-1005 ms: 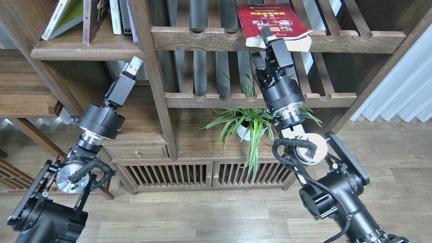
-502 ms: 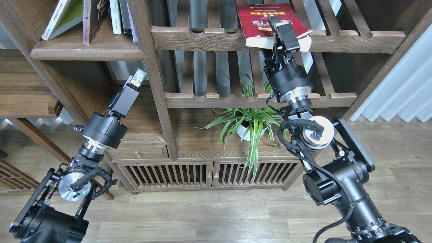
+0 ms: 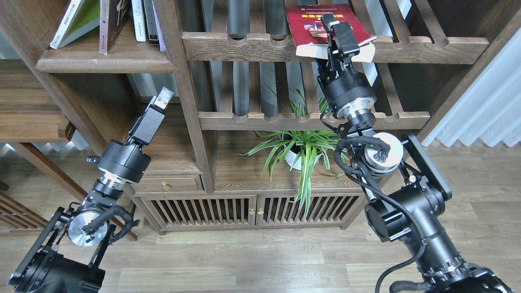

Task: Organize books on shelf
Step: 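Reach the right gripper up to the red book's lower edge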

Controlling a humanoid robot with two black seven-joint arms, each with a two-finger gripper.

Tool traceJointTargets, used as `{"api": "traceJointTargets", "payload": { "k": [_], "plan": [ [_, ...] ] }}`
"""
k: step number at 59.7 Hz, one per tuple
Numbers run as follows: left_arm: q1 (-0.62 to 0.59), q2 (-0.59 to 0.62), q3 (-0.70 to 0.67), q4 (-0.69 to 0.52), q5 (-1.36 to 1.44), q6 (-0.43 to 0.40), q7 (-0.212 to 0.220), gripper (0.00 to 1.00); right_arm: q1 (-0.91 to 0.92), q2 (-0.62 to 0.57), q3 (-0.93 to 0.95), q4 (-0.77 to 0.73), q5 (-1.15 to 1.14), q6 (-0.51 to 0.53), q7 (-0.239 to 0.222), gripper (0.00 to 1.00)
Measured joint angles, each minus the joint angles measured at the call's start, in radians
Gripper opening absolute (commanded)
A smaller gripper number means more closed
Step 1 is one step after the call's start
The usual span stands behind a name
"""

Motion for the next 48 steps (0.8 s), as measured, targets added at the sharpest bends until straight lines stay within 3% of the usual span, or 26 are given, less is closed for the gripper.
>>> {"api": "traceJointTargets", "payload": {
  "k": [21,48],
  "plan": [
    [0.046,0.0,-0.024,0.0,0.0,0.0,0.0,0.96,0.027,0.0,0.021,0.0,0.002,-0.054,-0.003,0.97],
    [0.054,0.002,-0.025,0.0,0.0,0.0,0.001,0.96,0.024,-0.016,0.024,0.001,0.002,-0.081,-0.003,0.81]
  ]
}}
